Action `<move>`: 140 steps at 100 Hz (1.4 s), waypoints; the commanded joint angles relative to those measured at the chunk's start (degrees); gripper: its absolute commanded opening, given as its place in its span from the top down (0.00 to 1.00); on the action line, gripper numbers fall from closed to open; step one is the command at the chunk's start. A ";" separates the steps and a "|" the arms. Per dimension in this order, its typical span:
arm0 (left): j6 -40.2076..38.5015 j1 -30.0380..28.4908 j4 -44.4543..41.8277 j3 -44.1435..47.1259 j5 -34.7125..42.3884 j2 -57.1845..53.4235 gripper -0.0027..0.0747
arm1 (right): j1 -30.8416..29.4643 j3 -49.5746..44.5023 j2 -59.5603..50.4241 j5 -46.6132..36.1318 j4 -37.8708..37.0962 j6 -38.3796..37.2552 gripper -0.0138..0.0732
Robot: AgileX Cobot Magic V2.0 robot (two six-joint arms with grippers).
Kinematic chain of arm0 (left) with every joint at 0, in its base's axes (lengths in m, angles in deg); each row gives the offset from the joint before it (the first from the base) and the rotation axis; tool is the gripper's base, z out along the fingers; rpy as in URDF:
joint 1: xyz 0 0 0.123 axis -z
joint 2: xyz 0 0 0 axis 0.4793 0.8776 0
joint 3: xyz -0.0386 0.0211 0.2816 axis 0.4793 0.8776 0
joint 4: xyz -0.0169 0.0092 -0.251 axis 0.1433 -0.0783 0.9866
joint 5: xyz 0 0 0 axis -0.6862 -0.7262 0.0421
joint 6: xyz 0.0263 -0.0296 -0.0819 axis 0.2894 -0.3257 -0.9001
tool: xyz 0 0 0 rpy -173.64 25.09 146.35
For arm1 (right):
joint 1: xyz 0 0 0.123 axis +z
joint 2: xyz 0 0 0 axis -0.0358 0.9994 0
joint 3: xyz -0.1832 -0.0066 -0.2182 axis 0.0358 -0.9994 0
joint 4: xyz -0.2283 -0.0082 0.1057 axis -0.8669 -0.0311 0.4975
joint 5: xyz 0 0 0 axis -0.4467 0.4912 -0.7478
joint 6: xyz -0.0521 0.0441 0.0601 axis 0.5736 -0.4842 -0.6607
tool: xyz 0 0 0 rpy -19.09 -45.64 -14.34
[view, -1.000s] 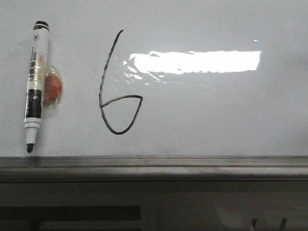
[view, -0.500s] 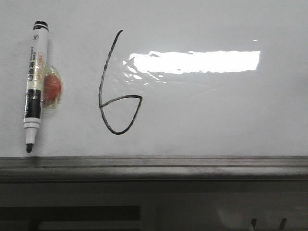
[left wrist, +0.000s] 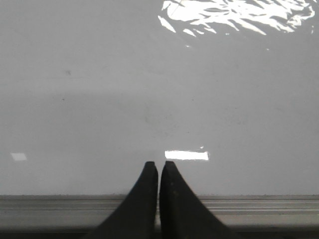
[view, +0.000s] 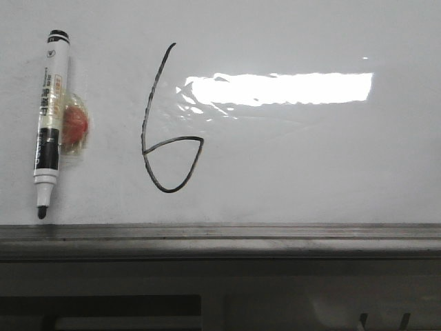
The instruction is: Write number 6 on whiteboard
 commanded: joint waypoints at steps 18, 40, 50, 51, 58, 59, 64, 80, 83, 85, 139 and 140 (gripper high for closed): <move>-0.46 -0.17 0.14 0.36 3.69 -1.57 0.99 | -0.59 -1.48 -3.52 -4.42 -0.66 -0.09 0.91; -0.46 -0.17 0.14 0.36 3.69 -1.57 0.99 | -0.59 -4.77 -5.36 -4.54 -0.66 -1.02 0.91; -0.46 -0.17 0.14 0.36 3.69 -1.57 0.99 | -0.59 -5.29 -6.06 -2.16 -0.90 -1.42 0.91; -0.46 -0.17 0.14 0.36 3.69 -1.57 0.99 | -0.59 -5.29 -6.12 -1.79 -0.90 -1.42 0.91; -0.46 -0.17 0.14 0.36 3.69 -1.57 0.99 | -0.59 -5.29 -6.56 -0.35 -1.16 -1.42 0.91; -0.46 -0.17 0.14 0.36 3.69 -1.57 0.99 | -0.59 -5.29 -6.58 -0.23 -1.16 -1.42 0.91; -0.46 -0.17 0.14 0.36 3.69 -1.57 0.99 | -0.59 -5.29 -7.20 0.81 -1.65 -1.42 0.91; -0.46 -0.17 0.14 0.36 3.69 -1.57 0.99 | -0.59 -5.29 -10.25 6.27 -1.65 -1.42 0.91; -0.46 -0.17 0.14 0.36 3.69 -1.57 0.99 | -0.59 -5.29 -10.98 7.27 -1.65 -1.42 0.91; -0.46 -0.17 0.14 0.36 3.69 -1.57 0.99 | -0.59 -5.29 -11.54 8.07 -1.65 -1.42 0.91; -0.46 -0.17 0.14 0.36 3.69 -1.57 0.99 | -0.59 -5.29 -18.02 22.43 -3.20 -1.42 0.91; -0.46 -0.17 0.14 0.36 3.69 -1.57 0.99 | -0.59 -5.29 -18.07 22.99 -3.20 -1.42 0.91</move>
